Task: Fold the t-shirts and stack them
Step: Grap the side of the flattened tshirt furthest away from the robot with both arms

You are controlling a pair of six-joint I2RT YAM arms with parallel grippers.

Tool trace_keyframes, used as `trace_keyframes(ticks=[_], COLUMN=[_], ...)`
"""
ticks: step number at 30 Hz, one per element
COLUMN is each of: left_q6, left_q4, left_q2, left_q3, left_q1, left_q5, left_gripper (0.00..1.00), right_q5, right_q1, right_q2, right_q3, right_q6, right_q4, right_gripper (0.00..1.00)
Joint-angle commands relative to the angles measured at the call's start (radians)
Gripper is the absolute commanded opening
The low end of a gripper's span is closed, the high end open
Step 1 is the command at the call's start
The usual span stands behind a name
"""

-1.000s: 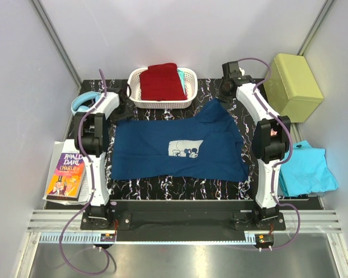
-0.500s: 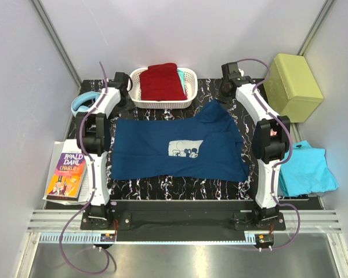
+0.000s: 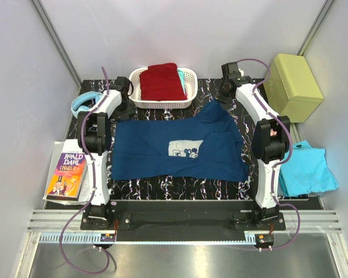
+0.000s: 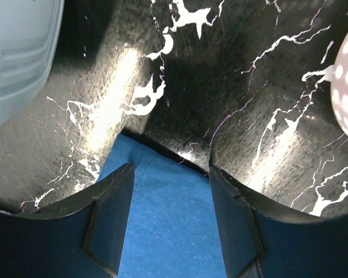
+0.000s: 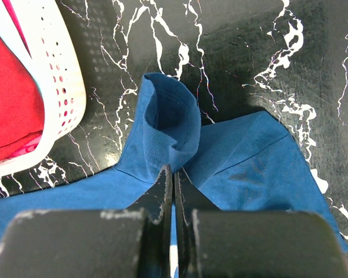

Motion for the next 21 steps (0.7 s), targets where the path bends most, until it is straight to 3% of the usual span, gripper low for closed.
trace_keyframes(ticks=[1, 7, 15, 21], left_q6=[-0.013, -0.020, -0.021, -0.023], left_q4=[0.007, 0.008, 0.010, 0.010], left_q2=[-0.013, -0.008, -0.034, -0.059], left_q3=[-0.013, -0.031, -0.054, -0.064], left_q1=[0.003, 0.003, 0.002, -0.006], left_q5=[0.019, 0.019, -0.011, -0.022], left_gripper=[0.58, 0.45, 0.03, 0.00], right_q5=[0.009, 0.012, 0.000, 0.002], right_q1=[0.013, 0.011, 0.011, 0.013], right_q2=[-0.034, -0.038, -0.025, -0.030], right_q3=[0.030, 0.022, 0.029, 0.026], right_q6=[-0.010, -0.010, -0.006, -0.004], right_q4=[0.026, 0.028, 0.026, 0.026], right_gripper=[0.00, 0.00, 0.00, 0.00])
